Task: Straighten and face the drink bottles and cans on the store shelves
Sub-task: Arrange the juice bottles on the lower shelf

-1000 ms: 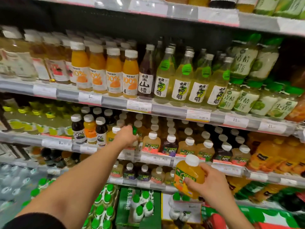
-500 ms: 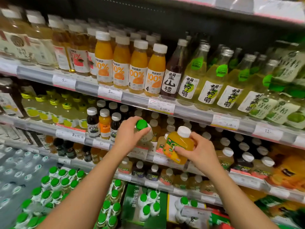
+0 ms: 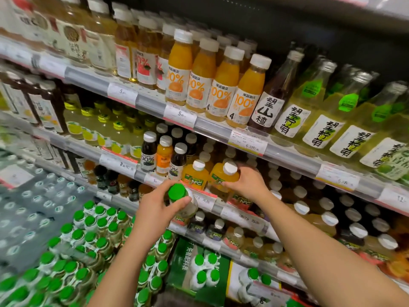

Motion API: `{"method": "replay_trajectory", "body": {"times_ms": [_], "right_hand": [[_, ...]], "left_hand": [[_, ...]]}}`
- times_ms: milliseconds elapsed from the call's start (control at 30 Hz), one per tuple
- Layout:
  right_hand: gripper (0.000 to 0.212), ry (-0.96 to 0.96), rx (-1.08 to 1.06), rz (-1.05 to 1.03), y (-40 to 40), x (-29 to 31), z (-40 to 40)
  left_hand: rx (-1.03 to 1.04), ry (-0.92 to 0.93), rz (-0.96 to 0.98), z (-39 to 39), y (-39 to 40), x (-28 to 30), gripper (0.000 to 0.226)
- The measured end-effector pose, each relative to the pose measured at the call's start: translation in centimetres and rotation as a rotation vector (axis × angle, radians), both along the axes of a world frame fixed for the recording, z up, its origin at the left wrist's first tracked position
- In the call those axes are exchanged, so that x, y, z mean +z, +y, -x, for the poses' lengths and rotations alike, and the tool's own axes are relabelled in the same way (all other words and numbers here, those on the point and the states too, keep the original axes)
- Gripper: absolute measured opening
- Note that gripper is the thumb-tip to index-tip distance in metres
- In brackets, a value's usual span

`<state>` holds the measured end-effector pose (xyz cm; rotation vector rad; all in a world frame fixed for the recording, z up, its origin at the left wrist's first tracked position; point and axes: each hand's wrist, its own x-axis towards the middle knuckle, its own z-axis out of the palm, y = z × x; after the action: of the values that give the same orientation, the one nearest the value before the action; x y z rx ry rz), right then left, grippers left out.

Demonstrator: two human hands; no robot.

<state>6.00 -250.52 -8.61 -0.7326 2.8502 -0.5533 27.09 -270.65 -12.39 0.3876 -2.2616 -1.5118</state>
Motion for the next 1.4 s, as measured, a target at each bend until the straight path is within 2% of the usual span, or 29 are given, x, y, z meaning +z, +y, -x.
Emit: {"method": "replay_trajectory", "body": {"times_ms": [67,200,333,400,533,633,800,900,1000,1267,1400], "right_hand": [[0.036,-0.031,0.004,-0.053,-0.5,-0.6,0.6],[0.068,-0.06,-0.01,-0.153,-1.3,-1.7,1.5],[0.085,-0.011,0.016,-0.25,-1.6,-2.7,1.2],[0.083,0.014,0.034,-0.3,-1.6,-3.0,1.1],[0.067,-0.012,0.041,-0.324,-1.4,-2.4,1.4],[0.069,-0.003,0.044,-0.286,-0.4,-1.7,1.4],[0.037,0.122,0.067,-0.462,2.2,-1.2,1.2],[0.028,0.127,0.058,-0.49,3.0,-1.0,1.1],[0.03,0.105,0.058,-0.437,3.2,-1.2,1.5],[0.039,0.114,0.081,-0.384,3.3,-1.3,1.5],[0.058,0.158,0.036,-0.294,4.1,-2.7,-0.2]], "left_hand": [[-0.009,0.004,-0.013,-0.5,0.3,-0.2,0.027],[-0.004,-0.013,0.003,-0.8,0.5,-0.8,0.03],[-0.002,-0.022,0.007,-1.1,0.6,-1.3,0.032],[0.001,-0.035,0.017,-1.2,0.7,-1.4,0.034],[-0.006,-0.061,0.046,-1.4,1.0,-1.5,0.039],[-0.017,-0.067,0.056,-1.7,1.1,-1.6,0.045],[-0.04,-0.101,0.07,-1.7,1.4,-2.0,0.04],[-0.054,-0.107,0.082,-1.5,2.0,-1.7,0.037],[-0.075,-0.097,0.083,-1.2,2.9,-1.1,0.033],[-0.127,-0.098,0.083,-1.1,4.6,-0.9,0.04],[-0.131,-0.102,0.079,-1.2,5.3,-0.7,0.036]]}}
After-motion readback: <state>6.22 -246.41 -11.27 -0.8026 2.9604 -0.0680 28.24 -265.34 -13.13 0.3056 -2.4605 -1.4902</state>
